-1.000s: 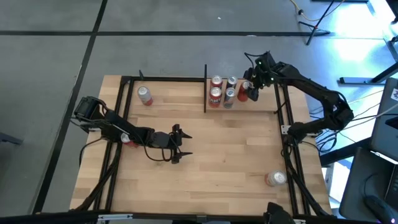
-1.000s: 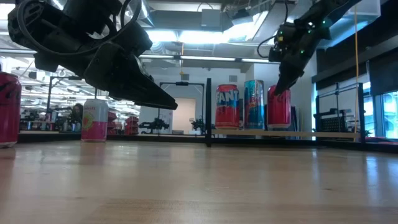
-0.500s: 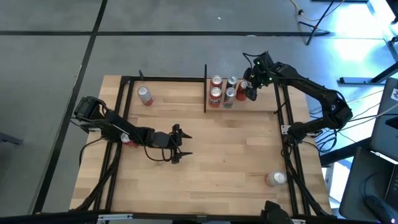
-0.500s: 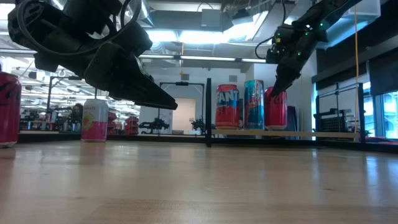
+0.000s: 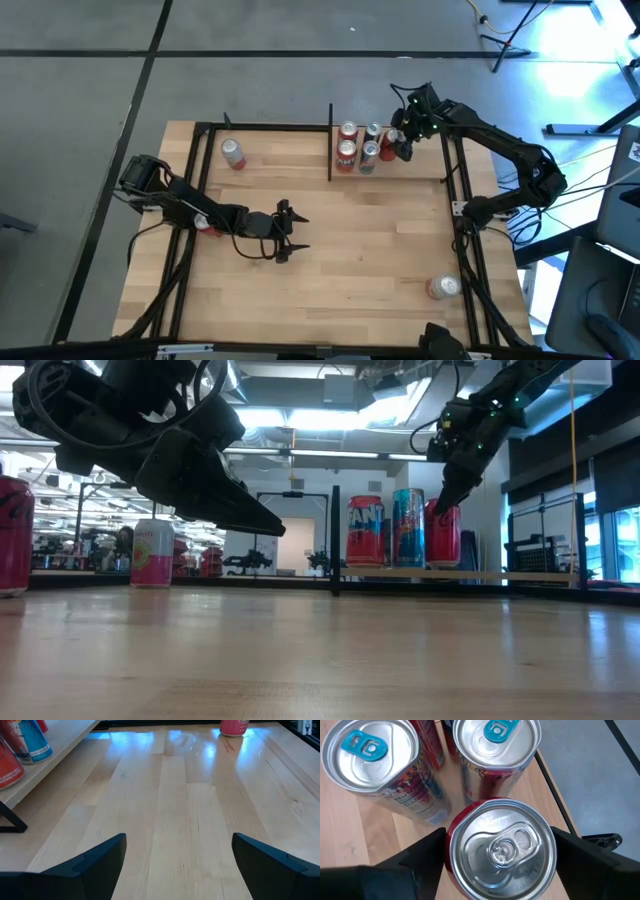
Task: Place canned beverage on shelf
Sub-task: Put the red soda can on the shelf, then put the red soda can on the shelf aligned with the other red soda can
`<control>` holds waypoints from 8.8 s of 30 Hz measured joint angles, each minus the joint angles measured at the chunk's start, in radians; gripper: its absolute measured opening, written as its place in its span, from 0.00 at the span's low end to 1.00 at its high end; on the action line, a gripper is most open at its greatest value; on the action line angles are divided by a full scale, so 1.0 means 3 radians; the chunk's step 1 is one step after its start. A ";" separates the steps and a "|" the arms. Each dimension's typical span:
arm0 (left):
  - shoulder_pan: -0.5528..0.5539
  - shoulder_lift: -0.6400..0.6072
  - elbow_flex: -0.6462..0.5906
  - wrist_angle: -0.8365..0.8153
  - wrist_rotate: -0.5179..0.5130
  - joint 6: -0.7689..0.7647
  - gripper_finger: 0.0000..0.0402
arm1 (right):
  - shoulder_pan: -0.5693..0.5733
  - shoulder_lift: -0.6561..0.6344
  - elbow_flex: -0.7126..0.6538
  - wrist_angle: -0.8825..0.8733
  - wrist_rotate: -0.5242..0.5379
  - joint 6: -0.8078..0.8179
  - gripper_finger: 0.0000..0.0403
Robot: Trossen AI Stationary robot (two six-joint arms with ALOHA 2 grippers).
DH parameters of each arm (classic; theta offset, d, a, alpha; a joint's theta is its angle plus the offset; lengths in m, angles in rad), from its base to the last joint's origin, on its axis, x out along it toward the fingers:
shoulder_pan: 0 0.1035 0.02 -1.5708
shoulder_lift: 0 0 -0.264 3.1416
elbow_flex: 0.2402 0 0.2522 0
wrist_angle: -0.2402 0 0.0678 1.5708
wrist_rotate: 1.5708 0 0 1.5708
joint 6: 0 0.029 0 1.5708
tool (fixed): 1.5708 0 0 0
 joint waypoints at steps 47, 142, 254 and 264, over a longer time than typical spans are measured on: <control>0.0518 -0.1623 0.0430 -0.2589 -0.0352 -0.0133 0.86 | 0.1924 -0.0313 0.0675 -0.0344 0.0373 0.0821 0.80; 0.0128 0.0271 0.3479 -0.6212 0.0475 -0.0724 0.57 | 0.3583 -0.0768 -0.1572 0.1311 0.0603 0.1530 0.80; -0.0398 -0.0779 0.0120 -0.1567 -0.0336 -0.0261 0.78 | 0.3535 0.0921 0.0214 0.1844 0.1141 0.1568 0.80; -0.0398 -0.0779 0.0120 -0.1556 -0.0379 -0.0261 0.78 | 0.3539 0.0983 0.0217 0.2095 0.0875 0.1619 0.80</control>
